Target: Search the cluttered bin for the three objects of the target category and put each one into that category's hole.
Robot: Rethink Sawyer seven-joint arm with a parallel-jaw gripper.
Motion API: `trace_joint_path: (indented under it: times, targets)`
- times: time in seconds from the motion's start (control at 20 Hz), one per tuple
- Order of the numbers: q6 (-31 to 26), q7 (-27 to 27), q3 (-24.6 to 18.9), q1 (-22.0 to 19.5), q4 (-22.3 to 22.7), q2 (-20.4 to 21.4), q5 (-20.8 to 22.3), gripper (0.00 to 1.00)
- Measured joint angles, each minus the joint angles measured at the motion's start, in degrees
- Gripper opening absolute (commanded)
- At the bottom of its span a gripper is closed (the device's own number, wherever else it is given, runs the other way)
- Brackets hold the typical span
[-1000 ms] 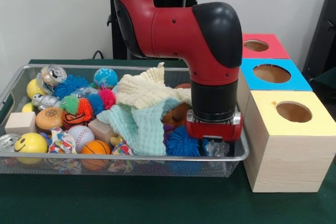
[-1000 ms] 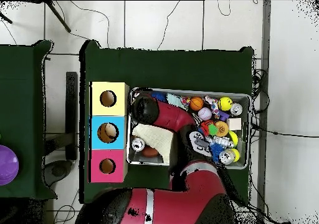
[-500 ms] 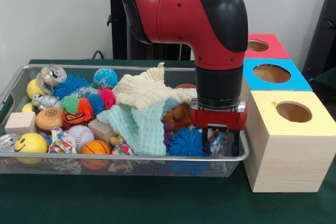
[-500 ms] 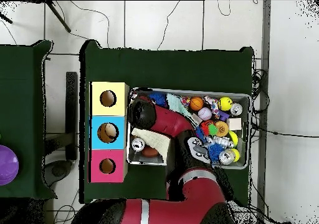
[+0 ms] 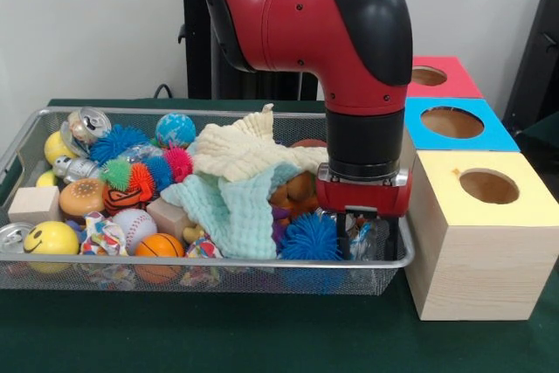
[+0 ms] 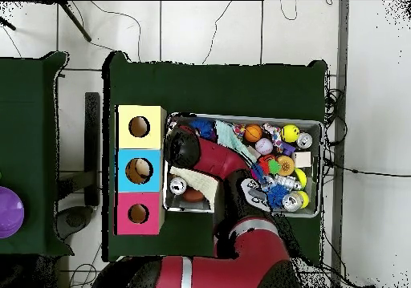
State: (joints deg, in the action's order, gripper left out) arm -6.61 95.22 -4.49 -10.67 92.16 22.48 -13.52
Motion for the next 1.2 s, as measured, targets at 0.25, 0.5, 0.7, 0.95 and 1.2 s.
trace_joint_path:
  times: [0.25, 0.5, 0.7, 0.95, 1.2]
  targets:
    - [0.72, 0.00, 0.00, 0.01, 0.03, -0.44, -0.61, 1.00]
    - [1.59, 0.00, 0.00, 0.01, 0.03, -0.98, -0.71, 1.00]
    - [2.00, 0.00, -0.04, 0.20, 0.01, -1.44, -0.84, 0.00]
    - [2.11, -0.01, -0.02, 0.69, -0.24, -1.79, -0.94, 0.00]
    - [2.11, -0.01, -0.02, 0.68, -0.25, -1.80, -0.94, 0.00]
